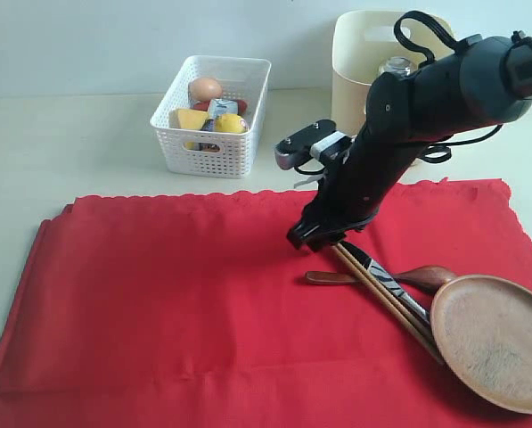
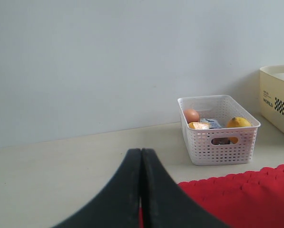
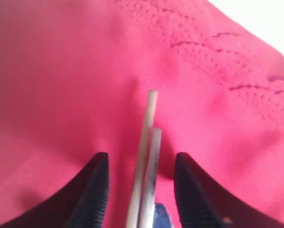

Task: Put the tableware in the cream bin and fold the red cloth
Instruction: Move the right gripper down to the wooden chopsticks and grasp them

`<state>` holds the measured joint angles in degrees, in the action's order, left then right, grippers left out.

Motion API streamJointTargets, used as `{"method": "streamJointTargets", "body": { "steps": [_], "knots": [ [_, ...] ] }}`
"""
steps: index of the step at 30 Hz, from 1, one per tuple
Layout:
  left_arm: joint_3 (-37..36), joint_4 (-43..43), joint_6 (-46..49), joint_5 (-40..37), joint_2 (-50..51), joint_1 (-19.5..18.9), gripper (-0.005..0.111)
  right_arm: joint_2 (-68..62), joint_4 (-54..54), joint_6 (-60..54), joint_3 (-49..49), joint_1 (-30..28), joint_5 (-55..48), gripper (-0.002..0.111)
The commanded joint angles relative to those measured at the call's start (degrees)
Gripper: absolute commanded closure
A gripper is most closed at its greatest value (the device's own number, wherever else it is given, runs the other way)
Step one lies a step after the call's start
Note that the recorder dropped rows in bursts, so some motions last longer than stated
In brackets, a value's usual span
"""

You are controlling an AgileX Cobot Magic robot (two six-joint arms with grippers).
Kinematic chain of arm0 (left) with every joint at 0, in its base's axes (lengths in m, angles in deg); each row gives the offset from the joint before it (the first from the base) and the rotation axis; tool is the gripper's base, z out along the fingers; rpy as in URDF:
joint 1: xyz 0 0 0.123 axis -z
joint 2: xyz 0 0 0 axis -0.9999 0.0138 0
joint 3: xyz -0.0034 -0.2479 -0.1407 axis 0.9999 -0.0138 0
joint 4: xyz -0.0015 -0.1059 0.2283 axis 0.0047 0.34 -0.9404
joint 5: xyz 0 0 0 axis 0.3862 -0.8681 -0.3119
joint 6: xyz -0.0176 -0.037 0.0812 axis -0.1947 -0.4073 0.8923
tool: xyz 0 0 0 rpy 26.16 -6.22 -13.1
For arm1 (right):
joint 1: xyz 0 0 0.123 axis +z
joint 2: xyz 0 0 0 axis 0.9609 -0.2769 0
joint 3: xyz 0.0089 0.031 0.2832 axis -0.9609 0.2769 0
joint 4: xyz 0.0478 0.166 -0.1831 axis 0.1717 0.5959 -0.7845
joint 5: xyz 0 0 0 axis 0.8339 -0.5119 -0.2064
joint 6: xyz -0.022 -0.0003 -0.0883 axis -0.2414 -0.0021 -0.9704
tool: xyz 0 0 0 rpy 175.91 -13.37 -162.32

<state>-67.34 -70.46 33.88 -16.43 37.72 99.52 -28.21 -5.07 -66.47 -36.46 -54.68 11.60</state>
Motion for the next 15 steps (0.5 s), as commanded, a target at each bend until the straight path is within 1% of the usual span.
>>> {"method": "streamJointTargets", "body": {
  "steps": [1, 2, 4, 8, 10, 12, 15],
  "knots": [
    [-0.18, 0.00, 0.24, -0.07, -0.36, 0.44, 0.106, 0.12, 0.31, -0.99, 0.07, 0.03, -0.15, 0.065],
    [-0.18, 0.00, 0.24, -0.07, -0.36, 0.44, 0.106, 0.12, 0.31, -0.99, 0.07, 0.03, -0.15, 0.065],
    [-0.18, 0.00, 0.24, -0.07, -0.36, 0.44, 0.106, 0.12, 0.31, -0.99, 0.07, 0.03, -0.30, 0.070],
    [-0.18, 0.00, 0.24, -0.07, -0.36, 0.44, 0.106, 0.12, 0.31, -0.99, 0.07, 0.03, -0.30, 0.086],
    [-0.18, 0.00, 0.24, -0.07, -0.36, 0.44, 0.106, 0.12, 0.19, -0.99, 0.07, 0.03, -0.30, 0.091],
    [-0.18, 0.00, 0.24, -0.07, -0.36, 0.44, 0.106, 0.12, 0.19, -0.99, 0.07, 0.03, -0.30, 0.095],
    [-0.18, 0.00, 0.24, -0.07, -0.36, 0.44, 0.106, 0.12, 0.31, -0.99, 0.07, 0.03, -0.30, 0.096]
  ]
}}
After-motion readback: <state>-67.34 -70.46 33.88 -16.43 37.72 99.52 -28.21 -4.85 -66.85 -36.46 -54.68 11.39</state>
